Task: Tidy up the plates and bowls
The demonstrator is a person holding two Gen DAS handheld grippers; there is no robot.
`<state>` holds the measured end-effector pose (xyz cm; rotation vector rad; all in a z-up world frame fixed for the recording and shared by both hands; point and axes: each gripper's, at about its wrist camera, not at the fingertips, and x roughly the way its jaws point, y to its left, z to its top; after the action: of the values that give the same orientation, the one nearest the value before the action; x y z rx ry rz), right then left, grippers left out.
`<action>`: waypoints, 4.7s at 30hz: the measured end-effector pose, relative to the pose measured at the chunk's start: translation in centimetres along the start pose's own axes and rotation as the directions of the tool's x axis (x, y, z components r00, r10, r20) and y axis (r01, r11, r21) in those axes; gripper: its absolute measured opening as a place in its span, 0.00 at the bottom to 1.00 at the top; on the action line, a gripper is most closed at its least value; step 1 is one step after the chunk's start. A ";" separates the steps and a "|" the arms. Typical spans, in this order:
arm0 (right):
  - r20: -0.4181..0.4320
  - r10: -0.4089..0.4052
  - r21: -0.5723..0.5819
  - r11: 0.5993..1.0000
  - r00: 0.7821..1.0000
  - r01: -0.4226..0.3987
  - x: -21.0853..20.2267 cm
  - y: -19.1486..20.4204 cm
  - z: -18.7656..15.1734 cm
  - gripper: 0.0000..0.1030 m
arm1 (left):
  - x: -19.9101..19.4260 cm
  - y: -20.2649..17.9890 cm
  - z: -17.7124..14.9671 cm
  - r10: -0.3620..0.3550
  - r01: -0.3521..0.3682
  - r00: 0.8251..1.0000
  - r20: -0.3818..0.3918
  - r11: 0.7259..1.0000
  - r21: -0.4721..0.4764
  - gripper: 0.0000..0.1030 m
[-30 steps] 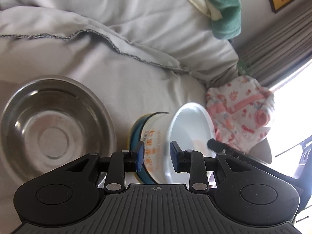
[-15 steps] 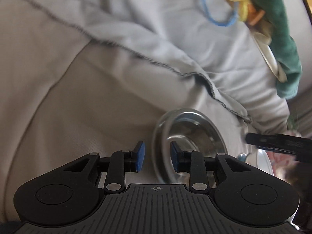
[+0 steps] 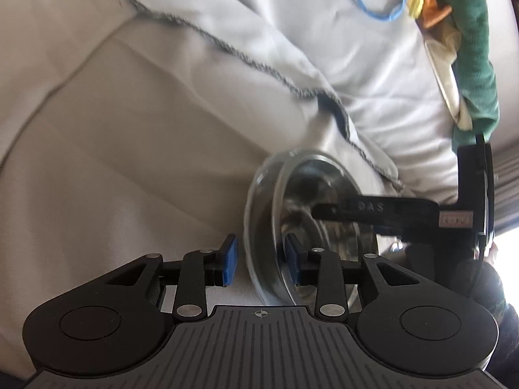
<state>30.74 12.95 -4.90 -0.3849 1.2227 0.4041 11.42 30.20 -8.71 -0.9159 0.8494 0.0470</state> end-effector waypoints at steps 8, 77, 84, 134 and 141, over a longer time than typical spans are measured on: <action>-0.020 0.008 -0.013 1.000 1.000 -0.008 0.1 0.6 -0.7 0.76 | 1.0 -0.2 -0.2 0.044 -0.043 0.999 -0.019 0.999 0.029 0.34; 0.307 0.448 0.208 0.830 0.840 -0.518 -2.0 -21.9 -17.6 0.64 | 11.0 -19.4 -7.7 0.202 -0.146 0.970 -0.134 0.928 0.342 0.41; 0.299 0.463 0.218 0.818 0.834 -0.532 -2.2 -21.4 -18.5 0.65 | 9.2 -18.5 -8.4 0.207 -0.148 0.963 -0.172 0.941 0.306 0.40; 0.254 0.458 0.224 0.829 0.852 -0.512 -2.8 -20.0 -20.5 0.66 | 6.7 -17.5 -9.9 0.169 -0.085 0.961 -0.218 0.934 0.348 0.53; 0.367 0.388 0.220 0.847 0.845 -0.484 -5.1 -21.7 -20.6 0.66 | 3.0 -18.7 -8.0 0.146 -0.114 0.988 -0.059 0.923 0.368 0.48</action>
<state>23.10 -16.44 -4.71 0.2365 1.0335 0.6359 15.52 11.72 -0.55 -0.5137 0.9600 -0.0348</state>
